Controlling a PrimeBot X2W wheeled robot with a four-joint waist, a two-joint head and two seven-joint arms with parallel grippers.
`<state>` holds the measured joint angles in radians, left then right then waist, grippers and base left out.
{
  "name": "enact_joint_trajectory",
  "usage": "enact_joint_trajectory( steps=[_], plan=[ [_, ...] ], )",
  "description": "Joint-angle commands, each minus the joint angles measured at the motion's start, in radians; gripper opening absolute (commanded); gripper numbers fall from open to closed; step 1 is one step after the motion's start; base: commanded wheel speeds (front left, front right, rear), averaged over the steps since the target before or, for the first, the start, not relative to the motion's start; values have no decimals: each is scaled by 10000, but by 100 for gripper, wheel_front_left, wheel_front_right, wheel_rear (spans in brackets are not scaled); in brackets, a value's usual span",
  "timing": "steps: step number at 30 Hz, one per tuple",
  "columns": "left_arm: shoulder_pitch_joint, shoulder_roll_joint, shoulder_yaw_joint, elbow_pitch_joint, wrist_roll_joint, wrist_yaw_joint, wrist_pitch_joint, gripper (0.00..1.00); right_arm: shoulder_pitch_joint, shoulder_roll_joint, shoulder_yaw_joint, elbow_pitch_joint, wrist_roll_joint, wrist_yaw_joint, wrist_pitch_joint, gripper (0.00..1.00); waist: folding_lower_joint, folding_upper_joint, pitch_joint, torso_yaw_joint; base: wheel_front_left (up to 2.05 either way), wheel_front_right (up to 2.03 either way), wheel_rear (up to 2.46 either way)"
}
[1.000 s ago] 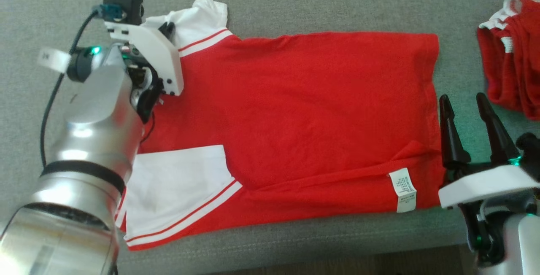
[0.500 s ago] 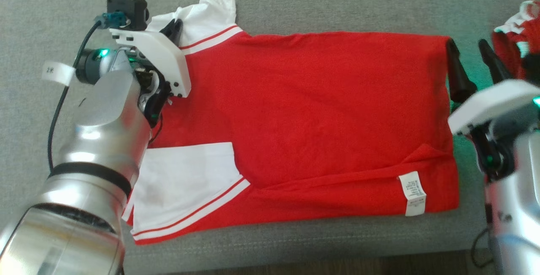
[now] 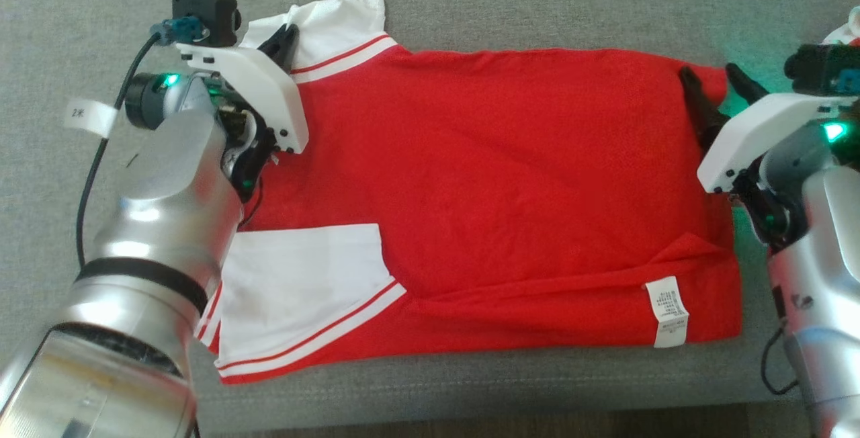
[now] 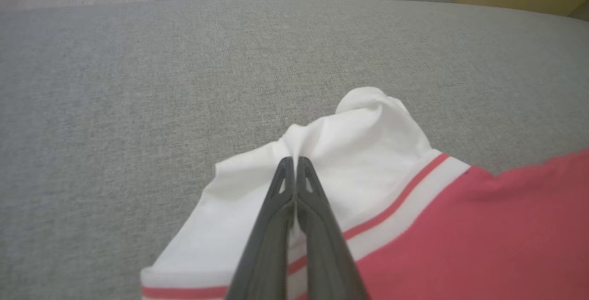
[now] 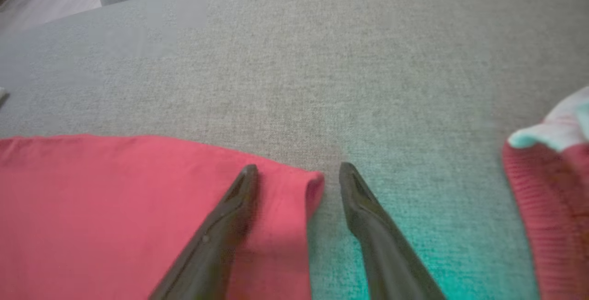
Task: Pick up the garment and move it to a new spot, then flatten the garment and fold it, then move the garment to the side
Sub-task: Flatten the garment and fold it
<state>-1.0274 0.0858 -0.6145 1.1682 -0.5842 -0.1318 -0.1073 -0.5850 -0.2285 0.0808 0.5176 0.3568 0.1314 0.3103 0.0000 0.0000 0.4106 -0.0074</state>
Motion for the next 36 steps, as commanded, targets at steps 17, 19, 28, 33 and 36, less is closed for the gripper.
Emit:
enact_joint_trajectory(
  steps=[17,19,28,33,36],
  plan=[
    [108,837,-74,-935,-218,97,-1514,0,140,-379,-179,-1061,532,-7,-930,0,0,0,-466,204,0,0,0],
    [321,945,54,-1495,-62,280,-1534,0,353,-400,-313,-1299,550,-7,-1021,0,0,0,-556,260,0,0,0],
    [2460,1528,1132,-5421,1150,978,-1543,0,1439,-241,-680,-2207,651,-7,-979,0,0,0,-895,365,0,0,0],
    [4065,1707,1661,-7477,1921,1285,-1543,0,2339,-90,-858,-2893,682,-7,-1054,0,0,0,-1098,408,0,0,0],
    [4773,1687,1806,-8191,2153,1367,-1544,0,2758,14,-919,-3124,705,-7,-1026,0,0,0,-1180,421,0,0,0]
  ],
)
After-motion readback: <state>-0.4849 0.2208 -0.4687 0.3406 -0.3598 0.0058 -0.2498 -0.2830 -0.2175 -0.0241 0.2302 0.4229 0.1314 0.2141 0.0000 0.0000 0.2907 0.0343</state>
